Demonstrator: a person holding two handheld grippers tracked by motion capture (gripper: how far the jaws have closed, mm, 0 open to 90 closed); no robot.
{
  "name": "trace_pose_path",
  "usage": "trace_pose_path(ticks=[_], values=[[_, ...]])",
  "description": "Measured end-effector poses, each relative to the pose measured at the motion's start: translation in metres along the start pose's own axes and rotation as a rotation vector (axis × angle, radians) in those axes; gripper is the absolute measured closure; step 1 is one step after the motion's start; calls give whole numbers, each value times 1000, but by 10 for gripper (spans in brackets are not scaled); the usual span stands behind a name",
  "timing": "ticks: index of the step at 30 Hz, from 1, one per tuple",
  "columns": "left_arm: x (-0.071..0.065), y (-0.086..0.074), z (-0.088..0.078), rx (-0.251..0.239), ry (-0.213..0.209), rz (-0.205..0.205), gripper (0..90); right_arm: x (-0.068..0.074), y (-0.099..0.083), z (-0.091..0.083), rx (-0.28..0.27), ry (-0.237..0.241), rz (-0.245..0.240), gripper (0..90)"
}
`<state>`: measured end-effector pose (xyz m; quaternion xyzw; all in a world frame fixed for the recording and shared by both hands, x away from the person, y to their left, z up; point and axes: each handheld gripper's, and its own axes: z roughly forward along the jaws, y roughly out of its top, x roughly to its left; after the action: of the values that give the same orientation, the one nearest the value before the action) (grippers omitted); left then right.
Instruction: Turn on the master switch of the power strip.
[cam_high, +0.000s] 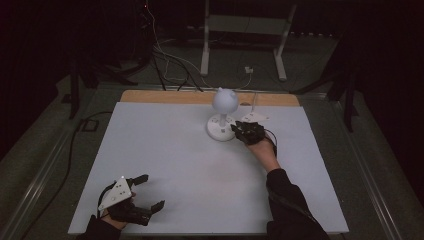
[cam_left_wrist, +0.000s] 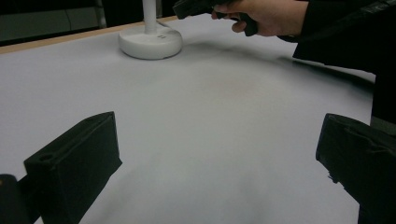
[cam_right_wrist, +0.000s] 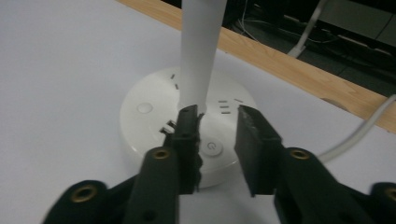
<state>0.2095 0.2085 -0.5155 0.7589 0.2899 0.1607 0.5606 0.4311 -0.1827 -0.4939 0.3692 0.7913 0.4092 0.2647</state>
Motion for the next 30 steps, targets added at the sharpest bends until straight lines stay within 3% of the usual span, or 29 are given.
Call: trace_pose_path(ticks=[9,30], values=[[0,0,0,0,0,-1,2,2,1,8,7,-15,-18,897],[0,0,0,0,-1,-2,2,2,-4,28,78,-24,-5,900]])
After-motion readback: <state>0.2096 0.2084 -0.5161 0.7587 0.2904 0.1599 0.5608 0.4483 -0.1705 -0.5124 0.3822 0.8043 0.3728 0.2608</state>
